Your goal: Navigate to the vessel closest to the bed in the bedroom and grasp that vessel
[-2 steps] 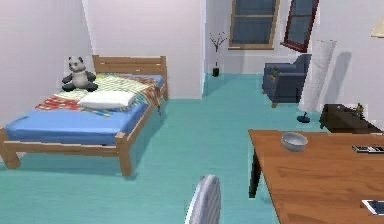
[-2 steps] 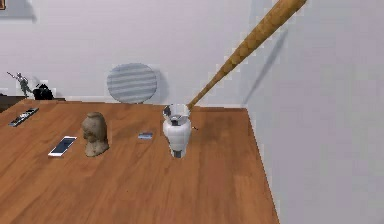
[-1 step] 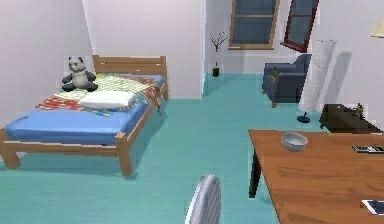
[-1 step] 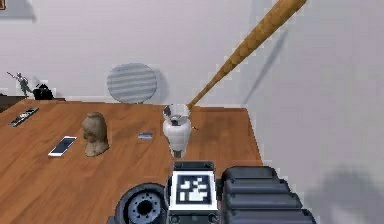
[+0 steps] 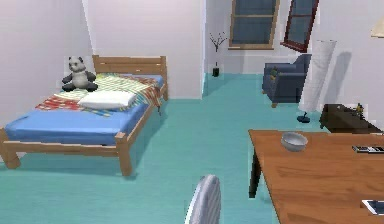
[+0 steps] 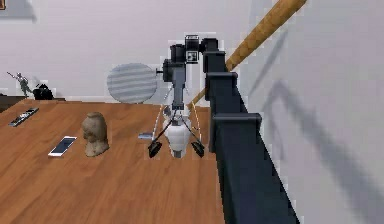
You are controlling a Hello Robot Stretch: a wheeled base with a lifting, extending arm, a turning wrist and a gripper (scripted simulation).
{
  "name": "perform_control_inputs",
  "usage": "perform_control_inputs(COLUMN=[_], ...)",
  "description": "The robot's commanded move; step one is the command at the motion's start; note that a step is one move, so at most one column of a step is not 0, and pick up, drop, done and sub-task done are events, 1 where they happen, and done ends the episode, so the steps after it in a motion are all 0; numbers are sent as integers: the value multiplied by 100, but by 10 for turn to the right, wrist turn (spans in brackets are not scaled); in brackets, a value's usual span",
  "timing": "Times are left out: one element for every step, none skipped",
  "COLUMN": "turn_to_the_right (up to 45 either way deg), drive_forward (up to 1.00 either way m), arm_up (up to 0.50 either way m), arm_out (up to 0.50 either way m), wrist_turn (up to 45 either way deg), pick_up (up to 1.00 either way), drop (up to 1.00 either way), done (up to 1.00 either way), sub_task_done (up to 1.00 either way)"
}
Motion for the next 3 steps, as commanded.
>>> perform_control_inputs(turn_to_the_right=[0, 0, 0], drive_forward=[0, 0, 0], arm_up=[0, 0, 0], arm_out=[0, 0, 0], wrist_turn=[450, 450, 450], pick_up=[0, 0, 0], drop=[0, 0, 0], done=[0, 0, 0], sub_task_done=[0, 0, 0])
